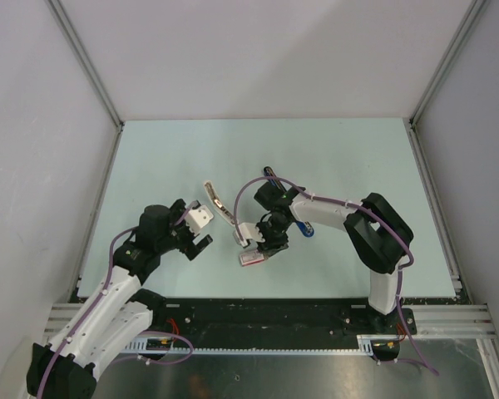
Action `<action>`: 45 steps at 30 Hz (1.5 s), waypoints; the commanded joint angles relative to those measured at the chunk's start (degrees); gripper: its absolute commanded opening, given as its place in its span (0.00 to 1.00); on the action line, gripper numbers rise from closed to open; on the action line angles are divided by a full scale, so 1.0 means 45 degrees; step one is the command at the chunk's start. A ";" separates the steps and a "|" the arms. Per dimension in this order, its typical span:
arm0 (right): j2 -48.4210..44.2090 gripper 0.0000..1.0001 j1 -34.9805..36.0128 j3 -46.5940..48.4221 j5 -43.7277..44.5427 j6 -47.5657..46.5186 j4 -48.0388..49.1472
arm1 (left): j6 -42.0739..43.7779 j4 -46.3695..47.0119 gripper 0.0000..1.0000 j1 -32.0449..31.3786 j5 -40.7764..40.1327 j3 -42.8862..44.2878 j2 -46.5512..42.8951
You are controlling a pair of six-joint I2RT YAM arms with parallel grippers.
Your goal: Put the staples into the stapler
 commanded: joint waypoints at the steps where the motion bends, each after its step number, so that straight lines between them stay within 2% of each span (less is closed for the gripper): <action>1: -0.0482 0.50 0.0021 0.0375 0.0158 0.0264 0.0488 | 0.0184 0.0305 0.99 0.0081 -0.0035 -0.0220 -0.0018; 14: -0.1098 0.51 -0.0009 0.0183 0.0279 0.0376 0.0533 | 0.0184 0.0304 0.99 0.0078 -0.0019 -0.0240 0.0005; 23: -0.0826 0.47 0.0078 0.0180 0.0109 -0.0086 -0.0225 | 0.0200 0.0299 0.99 0.0070 0.0012 -0.0257 0.0022; 33: -0.0387 0.43 0.0139 0.0180 0.0174 0.0011 -0.0010 | 0.0200 0.0297 0.99 0.0071 0.0028 -0.0261 0.0059; 45: -0.0125 0.44 0.0235 0.0180 0.0325 0.0064 0.0175 | 0.0214 0.0324 1.00 0.0081 0.0040 -0.0271 0.0157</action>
